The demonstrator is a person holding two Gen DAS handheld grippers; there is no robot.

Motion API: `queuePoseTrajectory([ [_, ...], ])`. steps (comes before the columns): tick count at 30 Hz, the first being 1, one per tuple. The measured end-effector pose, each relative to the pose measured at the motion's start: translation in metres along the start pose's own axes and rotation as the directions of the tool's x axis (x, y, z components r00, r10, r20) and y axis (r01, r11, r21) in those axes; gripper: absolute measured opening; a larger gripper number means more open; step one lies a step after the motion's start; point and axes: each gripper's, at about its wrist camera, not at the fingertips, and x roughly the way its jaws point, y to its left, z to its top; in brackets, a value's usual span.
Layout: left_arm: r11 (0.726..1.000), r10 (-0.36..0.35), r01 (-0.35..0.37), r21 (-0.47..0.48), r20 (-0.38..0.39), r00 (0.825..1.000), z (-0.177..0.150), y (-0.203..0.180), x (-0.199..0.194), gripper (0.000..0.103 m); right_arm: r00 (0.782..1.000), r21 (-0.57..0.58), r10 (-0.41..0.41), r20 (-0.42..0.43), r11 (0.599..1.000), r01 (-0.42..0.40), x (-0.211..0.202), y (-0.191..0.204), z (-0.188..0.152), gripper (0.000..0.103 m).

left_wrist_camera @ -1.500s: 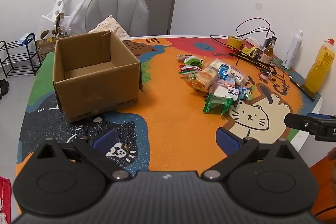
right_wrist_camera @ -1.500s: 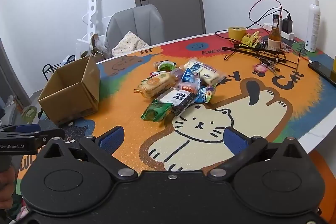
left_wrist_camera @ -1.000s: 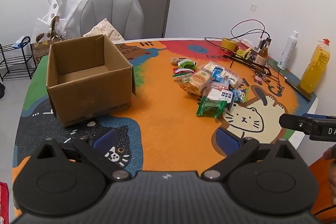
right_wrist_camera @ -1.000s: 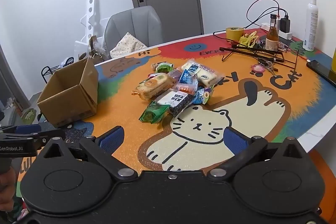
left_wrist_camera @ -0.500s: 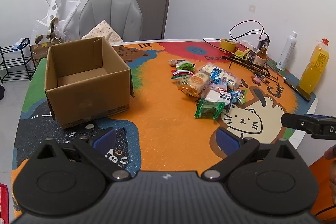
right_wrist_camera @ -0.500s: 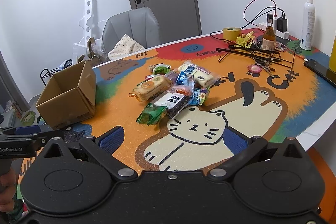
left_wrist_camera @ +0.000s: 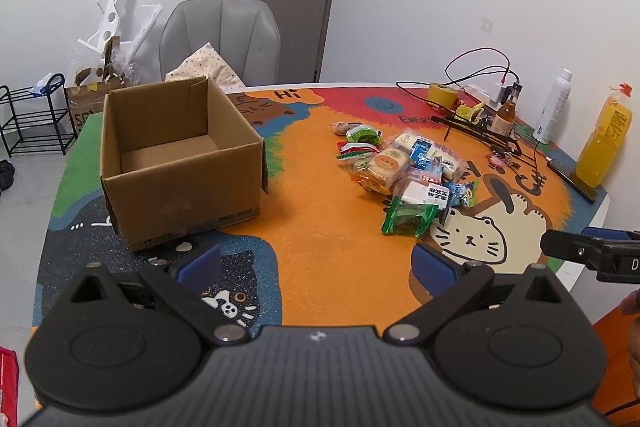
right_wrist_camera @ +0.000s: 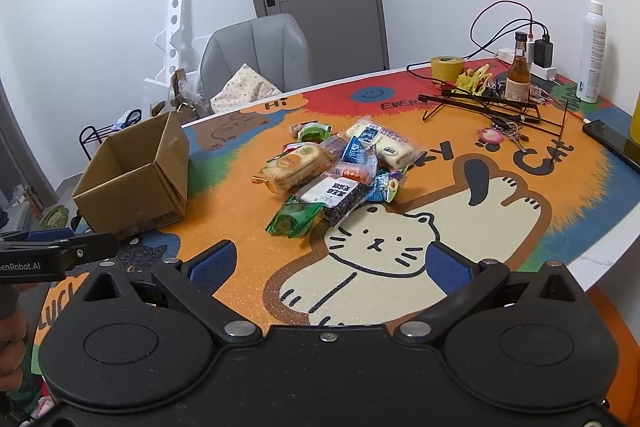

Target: Organize snacks

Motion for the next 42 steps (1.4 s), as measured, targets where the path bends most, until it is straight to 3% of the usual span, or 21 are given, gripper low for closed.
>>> queuePoseTrajectory([
  [42, 1.0, 0.004, -0.004, -0.006, 0.013, 1.0, 0.0016, 0.0035, -0.0068, 0.101, 1.0, -0.005, 0.015, 0.002, 1.0, -0.015, -0.005, 0.0028, 0.0026, 0.103],
])
